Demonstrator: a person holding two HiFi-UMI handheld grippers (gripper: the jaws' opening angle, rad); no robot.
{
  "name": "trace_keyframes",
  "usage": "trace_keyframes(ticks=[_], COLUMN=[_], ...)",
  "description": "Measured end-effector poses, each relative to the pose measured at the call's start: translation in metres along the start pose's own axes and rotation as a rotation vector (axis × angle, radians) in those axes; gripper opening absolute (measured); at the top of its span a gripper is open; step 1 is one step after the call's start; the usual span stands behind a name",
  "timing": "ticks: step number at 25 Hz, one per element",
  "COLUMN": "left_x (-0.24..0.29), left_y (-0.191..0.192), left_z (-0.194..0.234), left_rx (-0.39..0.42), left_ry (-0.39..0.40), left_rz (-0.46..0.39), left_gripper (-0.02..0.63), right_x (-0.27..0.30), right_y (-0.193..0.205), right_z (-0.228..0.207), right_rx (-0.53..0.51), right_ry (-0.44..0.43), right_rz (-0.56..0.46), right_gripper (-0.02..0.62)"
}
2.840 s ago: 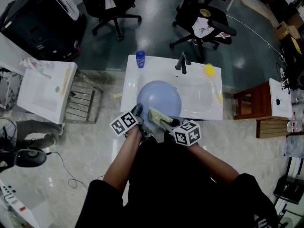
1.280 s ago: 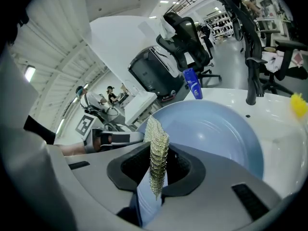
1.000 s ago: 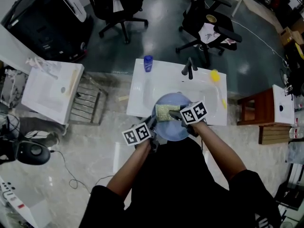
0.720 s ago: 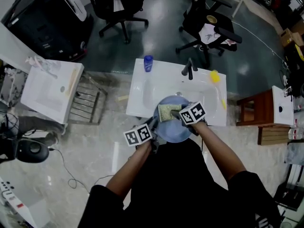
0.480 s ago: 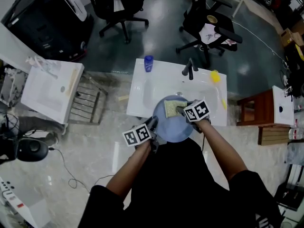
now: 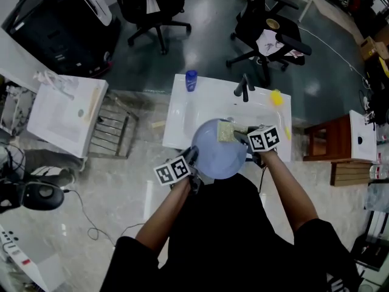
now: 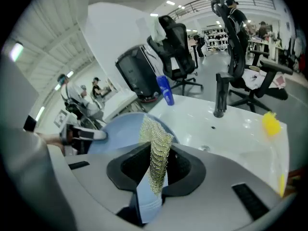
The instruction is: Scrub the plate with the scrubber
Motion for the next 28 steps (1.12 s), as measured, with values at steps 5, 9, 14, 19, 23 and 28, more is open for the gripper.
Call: trace_keyframes(ticks=[5, 9, 14, 19, 23, 28], left_x=[-0.003, 0.0, 0.003, 0.007, 0.012, 0.024], left_y=[-0.009, -0.014, -0.013, -0.01, -0.005, -0.002], left_z=[0.007, 0.009, 0.006, 0.001, -0.002, -0.01], left_rx=[-0.027, -0.034, -0.041, -0.025, -0.032, -0.022], left_ry=[0.002, 0.006, 0.018, 0.02, 0.017, 0.012], left_rz=[-0.03, -0.042, -0.039, -0.016, -0.015, 0.0], left_gripper=[0.048, 0.051, 0.049, 0.051, 0.051, 0.054], right_x=[-0.025, -0.017, 0.018, 0.034, 0.031, 0.018], right_y=[-0.02, -0.019, 0.004, 0.015, 0.025, 0.048], right_z=[0.03, 0.067, 0.092, 0.084, 0.069, 0.037], right_rx=[0.055, 0.018, -0.018, 0.007, 0.012, 0.022], right_ry=[-0.17, -0.288, -0.367, -0.34, -0.306, -0.249], right_rz=[-0.158, -0.099, 0.02, 0.074, 0.114, 0.175], right_gripper=[0.066, 0.066, 0.066, 0.066, 0.066, 0.067])
Point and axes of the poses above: the fingertips, and each gripper's own axes: x forward along the fingers, z to its left, y out of its underside, the point moved 5 cm from there along -x, backward along the fingers, and after that the axes turned 15 degrees about -x, right-handed, at the moved point
